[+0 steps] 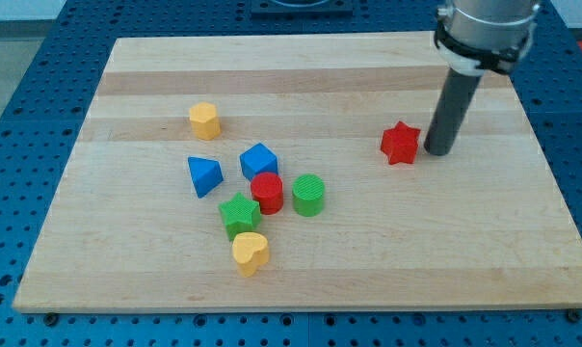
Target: Move red circle in between blue cube and green circle
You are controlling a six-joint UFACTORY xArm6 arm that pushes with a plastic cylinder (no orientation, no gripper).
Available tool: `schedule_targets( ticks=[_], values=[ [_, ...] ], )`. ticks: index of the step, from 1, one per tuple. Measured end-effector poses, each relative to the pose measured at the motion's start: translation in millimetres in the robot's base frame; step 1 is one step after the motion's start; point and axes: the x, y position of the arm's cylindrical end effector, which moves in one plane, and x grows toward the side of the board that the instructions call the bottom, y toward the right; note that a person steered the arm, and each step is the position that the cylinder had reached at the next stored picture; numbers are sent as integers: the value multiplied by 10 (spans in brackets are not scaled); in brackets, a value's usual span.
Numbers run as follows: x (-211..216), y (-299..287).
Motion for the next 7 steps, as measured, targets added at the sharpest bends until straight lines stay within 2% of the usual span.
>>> schedule_targets(
  ticks=[1, 2, 3, 4, 5, 6, 7],
  values=[
    [1, -844],
    [138, -1147],
    [1080, -521],
    [1873, -1573],
    [1935, -2229],
    [1487, -1896],
    [771, -2499]
  ],
)
